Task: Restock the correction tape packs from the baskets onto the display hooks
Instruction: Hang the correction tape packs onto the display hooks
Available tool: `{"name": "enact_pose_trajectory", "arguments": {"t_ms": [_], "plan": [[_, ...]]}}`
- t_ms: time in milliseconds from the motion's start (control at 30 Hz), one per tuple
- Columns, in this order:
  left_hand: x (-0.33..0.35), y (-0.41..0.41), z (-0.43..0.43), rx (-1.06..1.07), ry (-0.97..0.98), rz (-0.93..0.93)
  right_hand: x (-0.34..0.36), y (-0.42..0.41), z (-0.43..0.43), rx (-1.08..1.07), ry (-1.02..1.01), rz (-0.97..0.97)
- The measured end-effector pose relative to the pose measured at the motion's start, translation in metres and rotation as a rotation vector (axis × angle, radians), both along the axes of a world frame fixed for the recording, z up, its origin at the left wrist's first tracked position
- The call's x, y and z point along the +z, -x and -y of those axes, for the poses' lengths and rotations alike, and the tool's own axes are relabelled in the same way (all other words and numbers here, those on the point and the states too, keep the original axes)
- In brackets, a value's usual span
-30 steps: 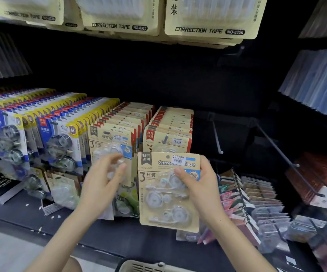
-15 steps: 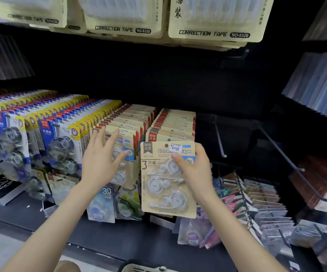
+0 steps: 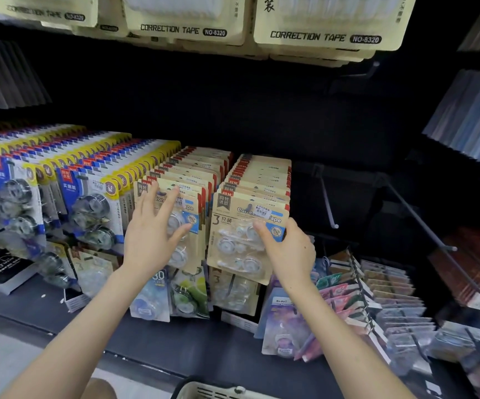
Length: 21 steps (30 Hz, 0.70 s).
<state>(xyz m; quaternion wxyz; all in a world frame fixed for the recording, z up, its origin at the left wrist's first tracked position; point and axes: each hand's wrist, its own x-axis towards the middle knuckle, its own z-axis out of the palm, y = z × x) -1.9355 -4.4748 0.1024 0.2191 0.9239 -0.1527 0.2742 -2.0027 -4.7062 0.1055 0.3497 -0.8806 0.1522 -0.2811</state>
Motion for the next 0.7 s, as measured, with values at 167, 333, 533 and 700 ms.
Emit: {"name": "enact_pose_trajectory", "arguments": {"t_ms": [167,333,533,700], "plan": [[0.001,0.001,-0.001,0.012,-0.006,0.014,-0.002,0.000,0.008,-0.045,0.143,-0.087],[-0.012,0.030,-0.003,0.031,0.109,0.083,-0.026,0.042,0.022,-0.040,0.031,0.052],[-0.118,0.103,-0.008,-0.046,0.018,-0.241,-0.115,0.126,0.045,0.179,-0.160,-0.289],[-0.215,0.155,-0.017,-0.121,-0.088,-0.558,-0.232,0.192,0.051,0.203,-0.273,-0.721]]}}
